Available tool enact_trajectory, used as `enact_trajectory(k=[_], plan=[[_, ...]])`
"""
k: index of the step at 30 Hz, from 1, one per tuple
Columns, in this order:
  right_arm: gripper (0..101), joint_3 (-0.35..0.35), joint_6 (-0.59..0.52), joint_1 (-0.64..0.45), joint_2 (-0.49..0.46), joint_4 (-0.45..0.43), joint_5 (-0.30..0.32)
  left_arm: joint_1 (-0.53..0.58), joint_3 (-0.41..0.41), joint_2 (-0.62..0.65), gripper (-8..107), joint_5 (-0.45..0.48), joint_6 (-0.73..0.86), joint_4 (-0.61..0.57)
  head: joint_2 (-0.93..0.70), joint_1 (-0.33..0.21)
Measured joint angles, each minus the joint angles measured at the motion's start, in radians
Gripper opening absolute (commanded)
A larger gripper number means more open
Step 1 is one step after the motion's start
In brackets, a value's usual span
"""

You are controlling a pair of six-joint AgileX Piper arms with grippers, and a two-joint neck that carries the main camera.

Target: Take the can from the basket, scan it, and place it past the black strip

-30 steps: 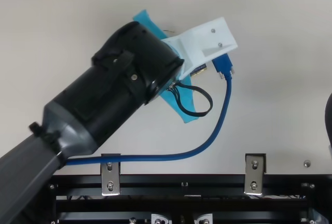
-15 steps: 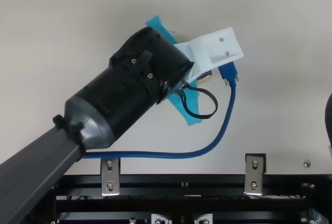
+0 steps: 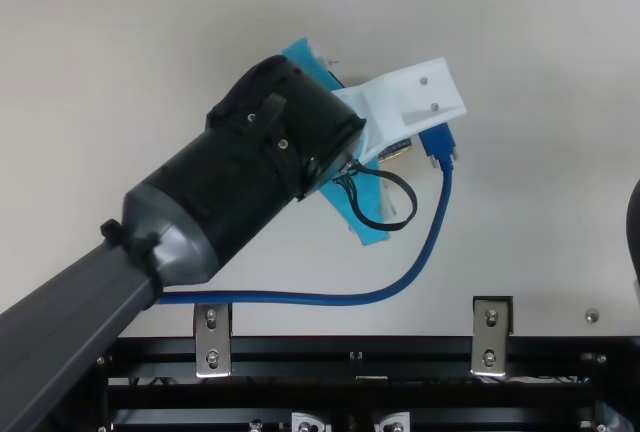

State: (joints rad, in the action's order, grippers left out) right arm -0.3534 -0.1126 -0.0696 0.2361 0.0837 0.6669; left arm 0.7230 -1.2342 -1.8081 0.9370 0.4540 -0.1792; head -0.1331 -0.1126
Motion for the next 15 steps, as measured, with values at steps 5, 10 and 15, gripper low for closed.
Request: enact_trajectory(k=[5,10,15], plan=[[101,0.0,0.0,0.0,0.0,0.0,0.0,-0.021,-0.003,0.031,90,0.059,-0.024,-0.047,0.0,0.0],[101,0.0,0.0,0.0,0.0,0.0,0.0,-0.05,-0.016,0.08,90,0.136,-0.035,-0.101,0.0,0.0],[101,0.0,0.0,0.0,0.0,0.0,0.0,-0.096,-0.022,0.133,90,0.181,-0.038,-0.131,0.0,0.0]])
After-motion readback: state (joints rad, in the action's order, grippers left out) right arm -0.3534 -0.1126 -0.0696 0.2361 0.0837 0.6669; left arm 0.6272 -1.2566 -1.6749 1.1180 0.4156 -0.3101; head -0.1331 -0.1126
